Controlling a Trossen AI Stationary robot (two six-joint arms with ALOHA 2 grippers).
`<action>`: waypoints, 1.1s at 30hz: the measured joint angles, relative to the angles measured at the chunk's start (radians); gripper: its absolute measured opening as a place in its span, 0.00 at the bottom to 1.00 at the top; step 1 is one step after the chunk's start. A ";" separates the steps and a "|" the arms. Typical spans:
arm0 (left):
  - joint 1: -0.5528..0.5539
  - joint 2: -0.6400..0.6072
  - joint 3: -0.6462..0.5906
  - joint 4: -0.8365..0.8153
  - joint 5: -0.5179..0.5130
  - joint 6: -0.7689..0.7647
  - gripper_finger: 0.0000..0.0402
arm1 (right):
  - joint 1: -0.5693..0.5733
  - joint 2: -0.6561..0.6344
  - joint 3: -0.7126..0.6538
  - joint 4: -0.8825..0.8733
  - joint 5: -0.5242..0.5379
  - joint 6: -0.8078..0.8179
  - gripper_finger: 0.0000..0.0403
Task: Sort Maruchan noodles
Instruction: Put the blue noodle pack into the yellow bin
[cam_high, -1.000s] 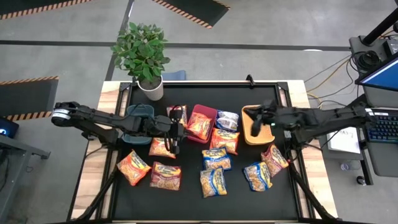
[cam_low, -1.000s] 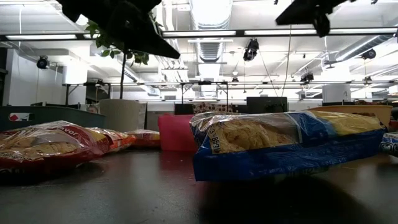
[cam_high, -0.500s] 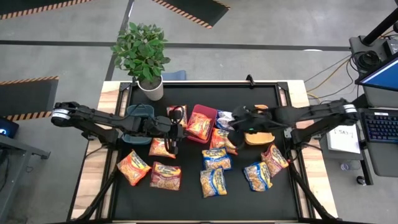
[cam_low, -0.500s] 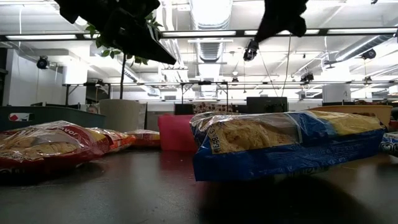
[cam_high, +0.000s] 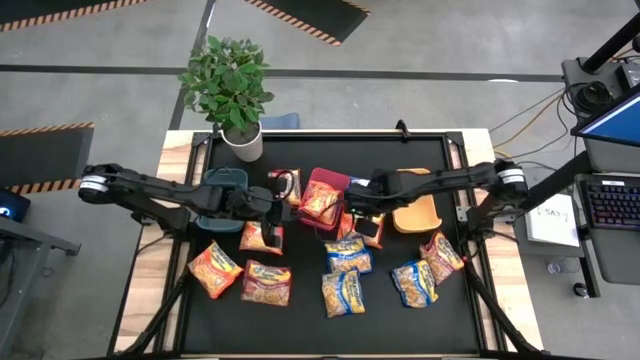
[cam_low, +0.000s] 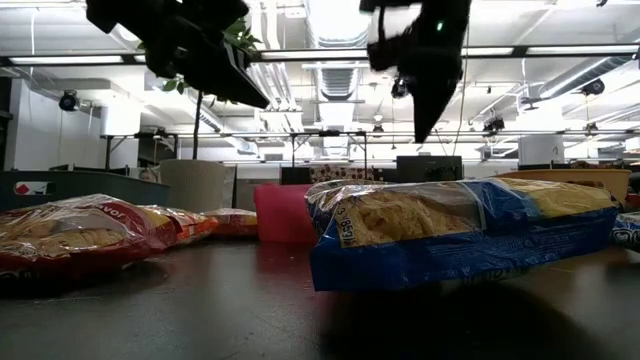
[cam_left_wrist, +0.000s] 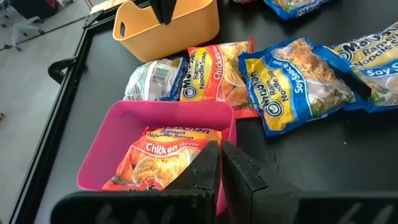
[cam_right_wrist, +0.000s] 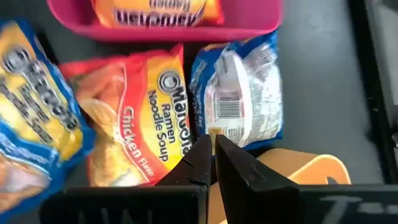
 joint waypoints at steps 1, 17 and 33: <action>0.000 -0.005 0.000 -0.003 0.000 -0.004 0.00 | -0.016 0.010 0.000 0.001 -0.020 -0.022 0.03; 0.000 -0.028 -0.001 -0.020 0.000 0.002 0.00 | -0.170 0.026 -0.046 0.142 -0.063 -0.271 0.03; 0.000 -0.025 -0.002 0.013 0.000 0.036 0.00 | -0.172 0.041 -0.125 0.223 -0.063 -0.427 0.56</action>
